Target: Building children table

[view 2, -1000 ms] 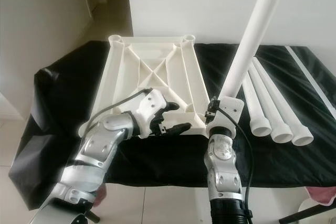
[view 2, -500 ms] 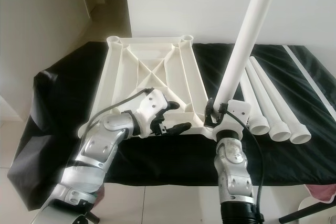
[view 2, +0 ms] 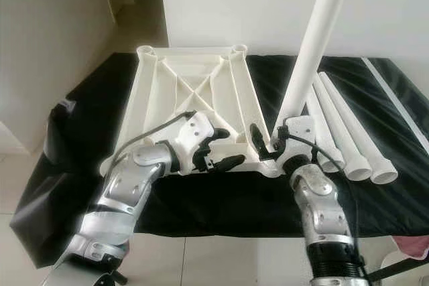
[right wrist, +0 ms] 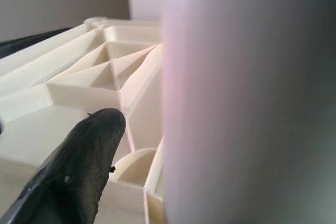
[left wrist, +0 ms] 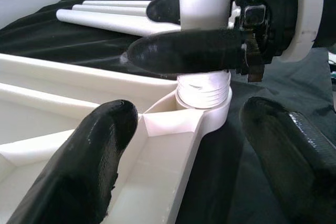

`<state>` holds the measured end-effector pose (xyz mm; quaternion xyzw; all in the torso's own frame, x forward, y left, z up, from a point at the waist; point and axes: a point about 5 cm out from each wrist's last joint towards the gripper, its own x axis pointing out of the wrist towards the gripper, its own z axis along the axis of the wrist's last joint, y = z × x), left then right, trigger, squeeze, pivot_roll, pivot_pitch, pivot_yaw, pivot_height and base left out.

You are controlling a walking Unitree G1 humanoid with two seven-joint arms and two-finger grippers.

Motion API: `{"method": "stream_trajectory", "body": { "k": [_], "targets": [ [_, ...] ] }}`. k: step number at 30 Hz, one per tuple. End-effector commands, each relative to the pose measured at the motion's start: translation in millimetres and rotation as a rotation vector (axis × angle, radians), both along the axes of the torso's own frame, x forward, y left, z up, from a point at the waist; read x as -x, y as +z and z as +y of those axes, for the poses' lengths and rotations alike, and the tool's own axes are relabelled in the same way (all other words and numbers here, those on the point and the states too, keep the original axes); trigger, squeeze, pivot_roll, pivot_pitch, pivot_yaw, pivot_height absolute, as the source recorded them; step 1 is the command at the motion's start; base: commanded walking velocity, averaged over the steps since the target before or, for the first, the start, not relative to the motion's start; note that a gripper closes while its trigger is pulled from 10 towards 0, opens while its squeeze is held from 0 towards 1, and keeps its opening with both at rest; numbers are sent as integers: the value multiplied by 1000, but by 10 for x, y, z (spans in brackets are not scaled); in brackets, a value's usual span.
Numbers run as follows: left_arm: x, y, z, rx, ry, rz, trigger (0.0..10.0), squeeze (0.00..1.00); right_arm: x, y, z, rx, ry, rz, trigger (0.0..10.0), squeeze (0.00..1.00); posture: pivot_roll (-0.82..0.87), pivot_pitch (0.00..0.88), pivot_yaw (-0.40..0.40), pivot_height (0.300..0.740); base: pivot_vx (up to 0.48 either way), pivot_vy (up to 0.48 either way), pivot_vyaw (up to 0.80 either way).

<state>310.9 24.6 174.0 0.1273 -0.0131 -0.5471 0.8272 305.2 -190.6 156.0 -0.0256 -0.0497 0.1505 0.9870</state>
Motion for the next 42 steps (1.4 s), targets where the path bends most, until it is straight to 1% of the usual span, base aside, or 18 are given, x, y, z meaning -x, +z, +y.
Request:
{"method": "stream_trajectory", "body": {
  "k": [1, 4, 9, 10, 11, 12, 13, 23, 24, 27, 28, 29, 31, 33, 36, 38, 40, 42],
  "targets": [
    [-77, 4, 20, 18, 185, -37, 10000, 0, -10, -13, -76, 53, 82, 24, 10000, 0, 32, 0, -19, 740, 0, 0, 0],
    [-76, 4, 13, 17, 184, -37, 10000, 0, -14, -23, -116, 48, 95, 38, 10000, 0, 32, 0, -19, 740, 0, 0, 0],
    [-86, 7, -4, 16, 174, -31, 10000, 0, -19, -57, -152, 84, 130, 52, 10000, 0, 23, 0, -10, 740, 0, 0, 0],
    [-89, 9, -10, 16, 173, -30, 10000, 0, -23, -61, -158, 93, 134, 51, 8471, 0, 16, 0, -2, 740, 0, 0, 0],
    [-91, 12, -18, 16, 171, -31, 10000, 0, -29, -72, -166, 97, 133, 58, 3412, 0, 16, 0, -2, 740, 0, 0, 0],
    [-91, 12, -18, 16, 171, -31, 10000, 0, -29, -72, -166, 97, 133, 58, 3412, 0, 16, 0, -2, 740, 0, 0, 0],
    [-96, 16, -28, 13, 166, -30, 10000, 0, -42, -75, -194, 106, 127, 60, 0, 0, 14, 0, -1, 740, 0, 0, 0],
    [-101, 52, -50, 20, 157, -33, 10000, 0, -51, -107, -278, 118, 115, 82, 0, 0, 2, 0, 1, 740, 0, 0, 0],
    [-99, 59, -56, 25, 155, -33, 10000, 0, -43, -123, -280, 115, 105, 89, 10000, 0, 2, 0, 1, 740, 0, 0, 0],
    [-99, 59, -58, 26, 155, -33, 10000, 0, -41, -128, -279, 116, 104, 90, 10000, 0, 2, 0, 1, 740, 0, 0, 0],
    [-91, 49, -65, 26, 154, -29, 10000, 0, -39, -169, -274, 122, 63, 111, 10000, 0, 1, 0, -4, 740, 0, 0, 0],
    [-91, 49, -65, 26, 154, -29, 10000, 0, -39, -169, -274, 122, 63, 111, 10000, 0, 1, 0, -4, 740, 0, 0, 0],
    [-83, 38, -69, 22, 153, -30, 10000, 0, -42, -211, -259, 90, -11, 139, 10000, 0, 6, 0, -8, 740, 0, 0, 0],
    [-80, 38, -65, 21, 153, -31, 10000, 0, -40, -228, -233, 73, -33, 150, 10000, 0, 7, 0, -8, 740, 0, 0, 0],
    [-89, 39, -45, 17, 157, -31, 10000, 0, -32, -259, -147, 7, -131, 176, 10000, 0, 14, 0, -12, 740, 0, 0, 0],
    [-89, 38, -42, 16, 158, -31, 10000, 0, -29, -262, -132, -8, -151, 179, 10000, 0, 14, 0, -12, 740, 0, 0, 0],
    [-93, 34, -31, 15, 162, -30, 10000, 0, -15, -275, -81, -44, -260, 189, 10000, 0, 17, 0, -14, 740, 0, 0, 0],
    [-92, 32, -29, 14, 162, -29, 10000, 0, -5, -273, -62, -53, -295, 185, 10000, 0, 16, 0, -14, 740, 0, 0, 0]
  ]
}}
